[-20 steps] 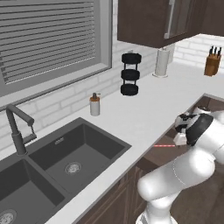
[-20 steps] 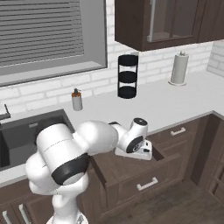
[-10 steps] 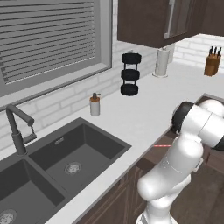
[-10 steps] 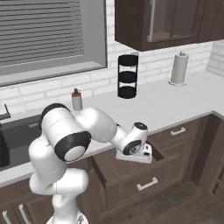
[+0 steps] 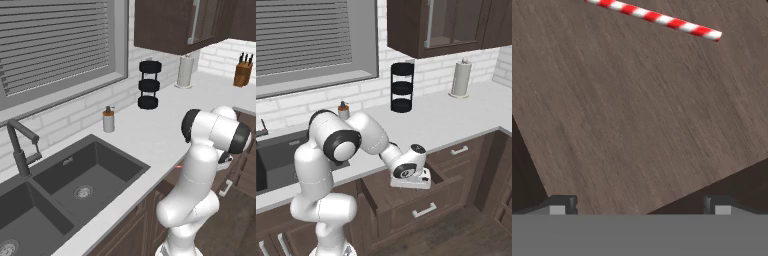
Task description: Take a straw from the drawer in front and place it inside the glass cup on the dining counter.
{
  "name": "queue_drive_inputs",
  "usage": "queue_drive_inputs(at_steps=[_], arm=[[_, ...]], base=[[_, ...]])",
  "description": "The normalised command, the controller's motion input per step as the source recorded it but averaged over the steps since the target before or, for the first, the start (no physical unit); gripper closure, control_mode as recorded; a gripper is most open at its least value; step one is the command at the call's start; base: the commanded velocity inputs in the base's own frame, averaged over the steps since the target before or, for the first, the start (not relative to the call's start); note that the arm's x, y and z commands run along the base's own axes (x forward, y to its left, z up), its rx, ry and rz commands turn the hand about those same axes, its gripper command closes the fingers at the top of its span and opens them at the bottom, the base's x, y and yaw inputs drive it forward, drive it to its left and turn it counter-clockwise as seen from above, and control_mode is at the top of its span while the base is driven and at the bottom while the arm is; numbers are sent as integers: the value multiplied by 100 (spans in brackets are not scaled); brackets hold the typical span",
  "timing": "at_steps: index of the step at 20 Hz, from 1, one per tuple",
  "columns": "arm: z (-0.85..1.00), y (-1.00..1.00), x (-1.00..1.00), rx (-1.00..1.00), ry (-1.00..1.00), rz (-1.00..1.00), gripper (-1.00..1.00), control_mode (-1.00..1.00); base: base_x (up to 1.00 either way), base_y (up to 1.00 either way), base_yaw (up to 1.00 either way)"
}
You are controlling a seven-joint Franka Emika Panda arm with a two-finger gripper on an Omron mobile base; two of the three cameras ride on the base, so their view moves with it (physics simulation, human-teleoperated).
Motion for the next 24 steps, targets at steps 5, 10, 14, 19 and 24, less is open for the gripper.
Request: queue_drive_inputs(at_steps=[5, 10, 14, 19, 24], arm=[[-26, -20, -4, 0, 0, 10, -100, -100], [-7, -25, -38, 0, 1, 7, -100, -100], [-6, -39, -68, 0, 2, 5, -100, -100], [0, -45, -80, 0, 6, 4, -100, -100], [0, -56, -83, 1, 7, 4, -100, -100]], base=[[0, 0, 0], [0, 0, 0], [0, 0, 0], [0, 0, 0], [0, 0, 0]])
